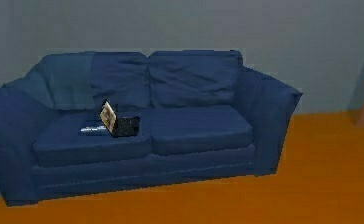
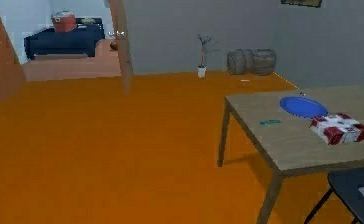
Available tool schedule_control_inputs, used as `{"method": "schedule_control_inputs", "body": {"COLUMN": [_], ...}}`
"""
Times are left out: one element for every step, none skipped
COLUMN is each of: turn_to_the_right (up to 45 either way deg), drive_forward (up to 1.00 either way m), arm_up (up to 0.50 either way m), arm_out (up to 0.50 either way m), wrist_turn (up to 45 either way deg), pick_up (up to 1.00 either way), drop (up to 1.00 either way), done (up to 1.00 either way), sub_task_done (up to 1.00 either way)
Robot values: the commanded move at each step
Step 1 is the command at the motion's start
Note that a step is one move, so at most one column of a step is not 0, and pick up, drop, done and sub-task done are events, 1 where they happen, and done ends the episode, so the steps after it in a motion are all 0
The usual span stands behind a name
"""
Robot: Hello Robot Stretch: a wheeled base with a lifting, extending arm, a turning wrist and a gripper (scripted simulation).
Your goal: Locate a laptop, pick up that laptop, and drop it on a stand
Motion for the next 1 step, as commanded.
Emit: {"method": "schedule_control_inputs", "body": {"turn_to_the_right": [0.0], "drive_forward": [0.50], "arm_up": [0.00], "arm_out": [0.00], "wrist_turn": [0.0], "pick_up": [0.00], "drop": [0.00], "done": [0.00], "sub_task_done": [0.00]}}
